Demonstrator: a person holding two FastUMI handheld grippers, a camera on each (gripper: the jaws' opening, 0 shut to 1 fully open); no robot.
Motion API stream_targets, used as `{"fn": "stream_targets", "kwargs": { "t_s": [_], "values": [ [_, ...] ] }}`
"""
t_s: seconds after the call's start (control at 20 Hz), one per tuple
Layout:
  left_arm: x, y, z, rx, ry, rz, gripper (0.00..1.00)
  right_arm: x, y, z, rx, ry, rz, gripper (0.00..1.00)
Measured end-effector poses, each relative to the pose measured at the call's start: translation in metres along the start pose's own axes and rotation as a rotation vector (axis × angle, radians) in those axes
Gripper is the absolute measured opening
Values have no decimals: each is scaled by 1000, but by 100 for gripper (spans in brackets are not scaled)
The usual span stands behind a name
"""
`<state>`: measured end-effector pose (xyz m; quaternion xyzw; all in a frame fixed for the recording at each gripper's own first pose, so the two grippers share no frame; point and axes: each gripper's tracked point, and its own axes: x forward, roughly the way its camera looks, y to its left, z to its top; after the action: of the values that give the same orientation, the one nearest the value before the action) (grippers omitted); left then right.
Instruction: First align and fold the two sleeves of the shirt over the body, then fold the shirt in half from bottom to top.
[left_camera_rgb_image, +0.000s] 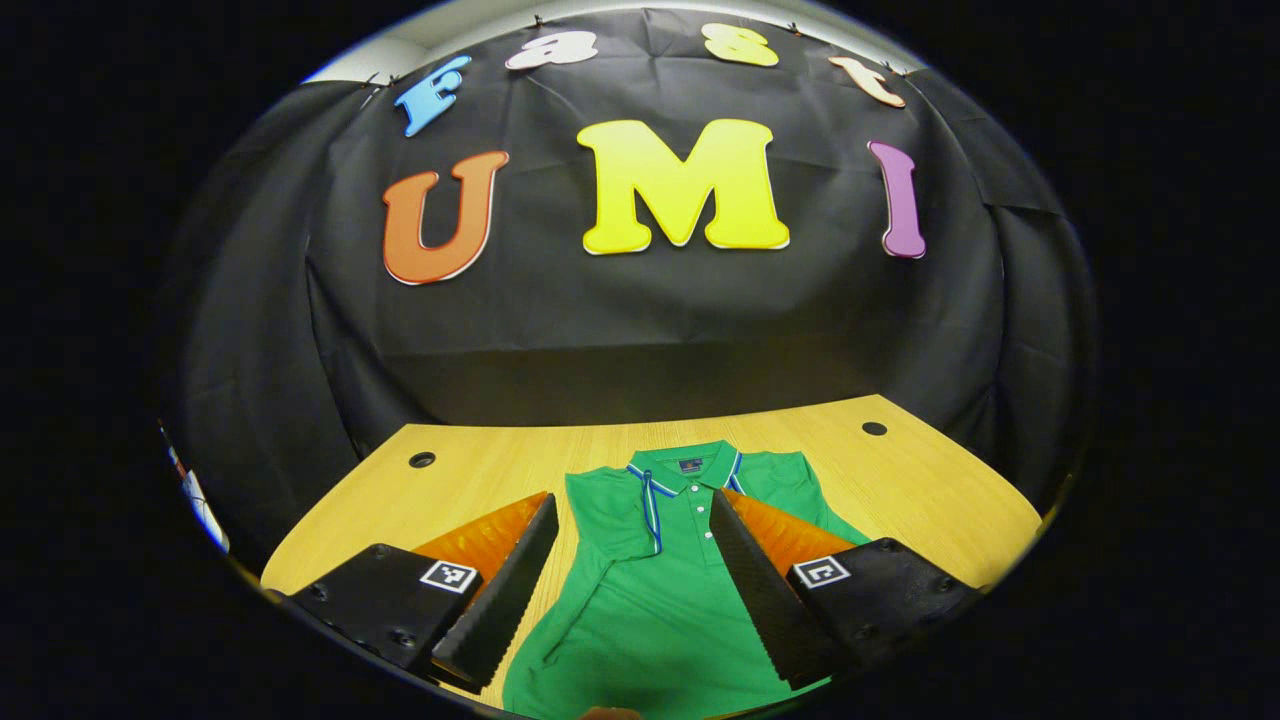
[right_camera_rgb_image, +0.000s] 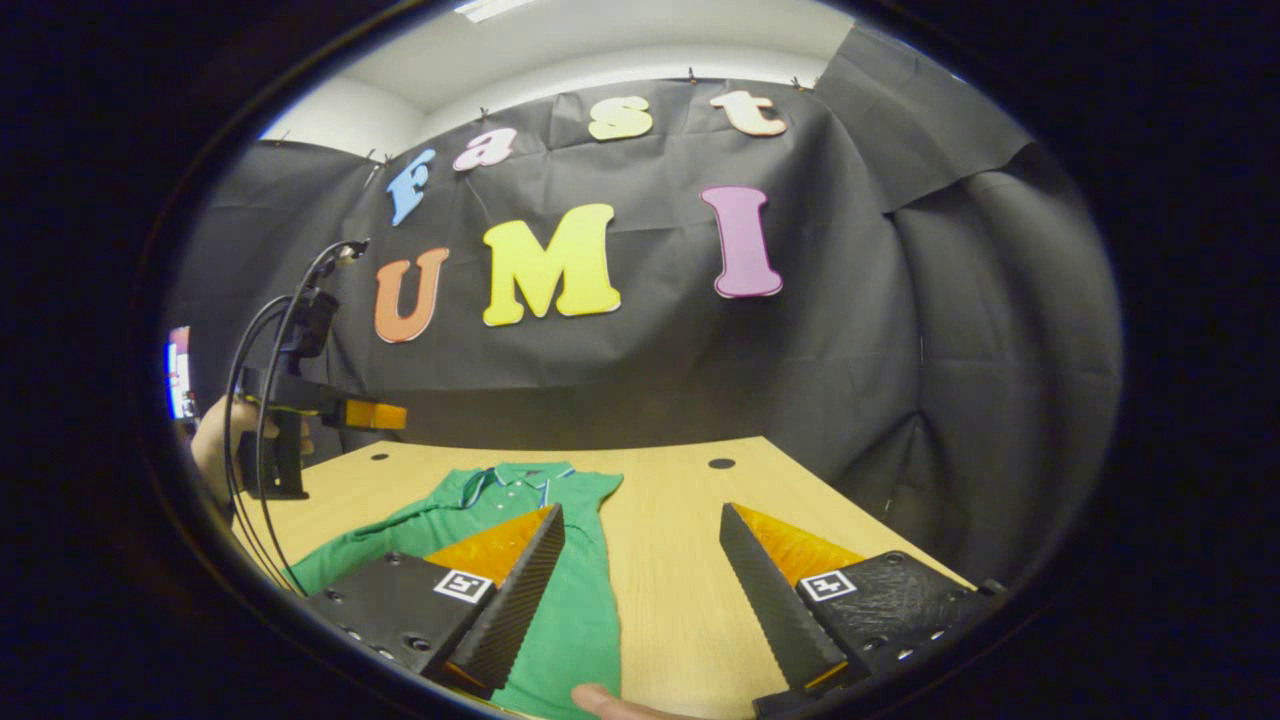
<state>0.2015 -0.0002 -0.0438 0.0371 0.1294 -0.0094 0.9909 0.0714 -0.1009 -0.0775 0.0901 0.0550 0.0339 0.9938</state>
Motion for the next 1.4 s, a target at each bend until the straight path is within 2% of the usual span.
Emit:
{"fn": "stream_targets", "kwargs": {
  "t_s": [0.1,0.2,0.4,0.5,0.55,0.65,0.7,0.85,1.05,1.2,1.3,1.4],
  "values": [
    [-29,3,-15,6,3,-9,99,-13,10,10,-28,-16,4,92],
    [-54,3,-28,-15,5,-37,99,-30,19,25,-43,-46,6,96],
    [-106,26,-31,-89,-67,-11,99,-63,40,44,-75,-83,33,96],
    [-130,34,-35,-95,-95,-5,99,-78,48,49,-88,-93,52,95],
    [-141,36,-39,-89,-100,-9,99,-83,50,49,-101,-95,62,92],
    [-156,38,-58,-77,-88,-22,99,-86,48,44,-113,-84,60,96],
    [-160,40,-72,-85,-61,-26,99,-85,45,34,-116,-61,56,93],
    [-159,41,-125,-127,64,-64,99,-82,47,-23,-119,66,100,98],
    [-152,64,-187,-157,250,-25,100,-69,25,-88,-170,197,32,94],
    [-154,60,-219,-175,358,-39,98,-65,29,-132,-146,325,48,98],
    [-156,58,-229,-160,396,-40,98,-65,35,-151,-103,402,75,96],
    [-157,53,-238,-166,437,-48,98,-63,32,-164,-74,457,61,96]
  ]
}}
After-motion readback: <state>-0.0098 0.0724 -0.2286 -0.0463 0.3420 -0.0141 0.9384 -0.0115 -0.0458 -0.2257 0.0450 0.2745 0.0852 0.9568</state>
